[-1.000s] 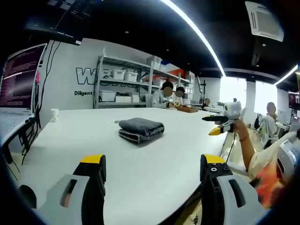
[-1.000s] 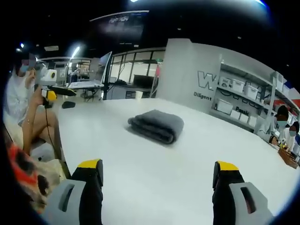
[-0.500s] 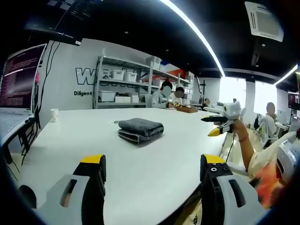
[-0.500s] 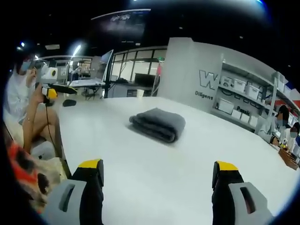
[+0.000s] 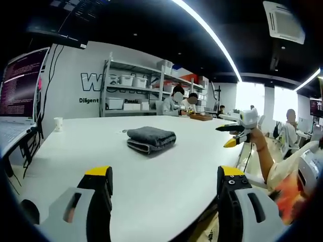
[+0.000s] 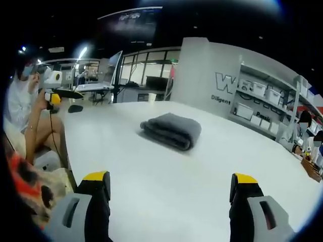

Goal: Open the folded towel by lifting each exposed corner and separating the folded layers until the towel lies flat within the target outline without major curled edges

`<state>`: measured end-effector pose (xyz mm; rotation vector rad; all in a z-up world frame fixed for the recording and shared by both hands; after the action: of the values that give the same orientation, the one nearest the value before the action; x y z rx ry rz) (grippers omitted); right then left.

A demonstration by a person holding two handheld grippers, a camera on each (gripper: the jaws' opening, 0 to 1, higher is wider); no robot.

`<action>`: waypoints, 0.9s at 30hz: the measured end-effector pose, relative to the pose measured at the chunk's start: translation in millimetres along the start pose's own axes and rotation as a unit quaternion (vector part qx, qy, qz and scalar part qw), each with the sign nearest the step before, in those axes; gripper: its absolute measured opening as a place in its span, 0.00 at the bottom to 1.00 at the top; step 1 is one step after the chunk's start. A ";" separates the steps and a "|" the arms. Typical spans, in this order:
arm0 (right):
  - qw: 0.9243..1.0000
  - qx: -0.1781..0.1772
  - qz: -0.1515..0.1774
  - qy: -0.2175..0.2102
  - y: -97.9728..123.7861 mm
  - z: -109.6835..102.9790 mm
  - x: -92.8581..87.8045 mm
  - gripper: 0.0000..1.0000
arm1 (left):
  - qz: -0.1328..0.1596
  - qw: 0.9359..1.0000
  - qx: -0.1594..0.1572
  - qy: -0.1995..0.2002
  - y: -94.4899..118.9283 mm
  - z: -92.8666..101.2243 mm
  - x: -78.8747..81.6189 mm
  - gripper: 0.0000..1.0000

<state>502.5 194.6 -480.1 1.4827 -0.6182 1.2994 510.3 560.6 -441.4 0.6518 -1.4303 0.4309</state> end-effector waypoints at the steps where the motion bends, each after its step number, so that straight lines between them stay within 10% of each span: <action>1: 1.000 0.000 0.000 0.001 -0.1 -0.4 0.1 0.99 | -0.001 1.000 0.001 0.001 0.1 -0.4 -0.3 0.86; 27: 1.000 0.012 -0.013 0.017 -8.4 -12.2 -2.5 0.99 | -0.002 1.000 0.024 0.011 1.3 -13.1 -2.4 0.99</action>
<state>504.2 207.9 -486.7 1.4804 -0.5613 1.3121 519.2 570.3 -443.8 0.6875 -1.4011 0.4691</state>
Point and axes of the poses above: the point that each gripper's makers call its tool centre point, and the gripper's own axes: y roughly backward along the fingers, z roughly to its right, x roughly out of its top, the point moved 1 cm from there along y, roughly backward along the fingers, and after that the axes turned 5 degrees about -y, right-handed, at the moved point
